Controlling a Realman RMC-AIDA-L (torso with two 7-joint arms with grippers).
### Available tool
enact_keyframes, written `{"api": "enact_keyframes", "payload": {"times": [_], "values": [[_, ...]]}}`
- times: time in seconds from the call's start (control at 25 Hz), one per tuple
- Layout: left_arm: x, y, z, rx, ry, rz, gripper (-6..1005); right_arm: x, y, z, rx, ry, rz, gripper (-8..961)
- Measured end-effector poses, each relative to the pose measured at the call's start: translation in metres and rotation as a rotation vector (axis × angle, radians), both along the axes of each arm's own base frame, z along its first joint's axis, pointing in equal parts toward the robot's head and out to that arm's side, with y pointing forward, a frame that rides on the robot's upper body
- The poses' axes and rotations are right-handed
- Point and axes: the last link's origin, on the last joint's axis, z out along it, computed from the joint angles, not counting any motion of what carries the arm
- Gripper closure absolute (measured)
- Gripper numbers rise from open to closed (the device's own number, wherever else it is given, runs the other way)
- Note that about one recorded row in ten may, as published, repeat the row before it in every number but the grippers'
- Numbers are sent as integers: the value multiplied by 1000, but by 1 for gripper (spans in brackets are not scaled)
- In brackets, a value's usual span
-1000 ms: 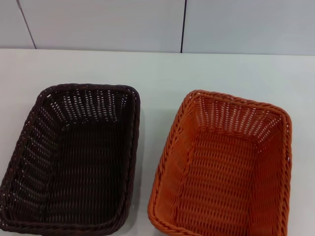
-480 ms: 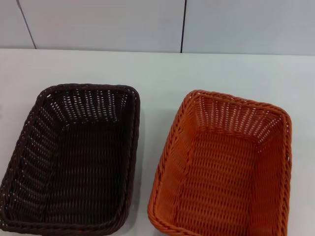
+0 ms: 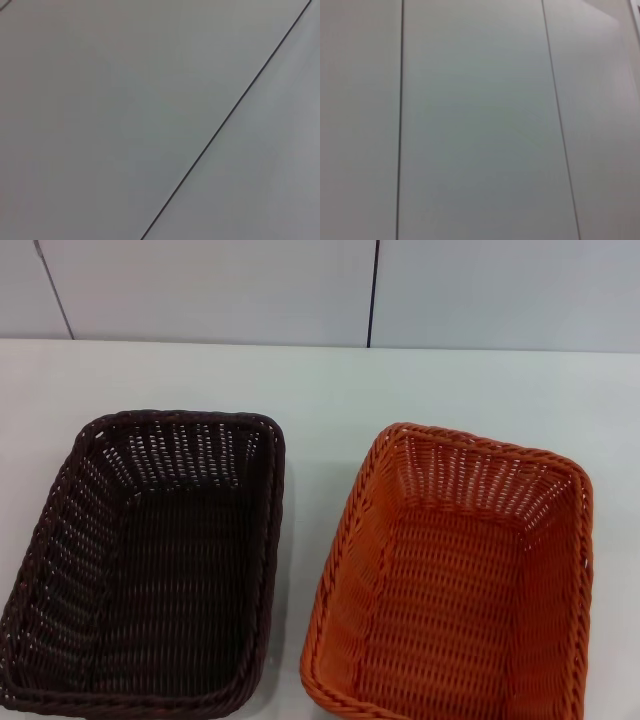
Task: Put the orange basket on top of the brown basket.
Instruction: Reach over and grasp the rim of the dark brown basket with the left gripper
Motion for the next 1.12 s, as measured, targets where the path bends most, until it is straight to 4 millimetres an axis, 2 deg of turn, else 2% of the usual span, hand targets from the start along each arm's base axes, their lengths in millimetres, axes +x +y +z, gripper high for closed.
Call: {"api": "enact_keyframes", "payload": {"times": [0.36, 0.72, 1.0, 1.12], "values": [[4, 4, -1, -9, -16, -14, 308, -1, 14, -3, -33, 6, 8, 350], [7, 6, 2, -21, -23, -31, 310, -1, 18, -3, -41, 3, 7, 350], [25, 17, 19, -110, 20, -87, 312, -1, 22, -5, -47, -6, 8, 350], [44, 24, 34, -210, 94, -120, 312, -1, 21, -5, -47, -4, 6, 350]]}}
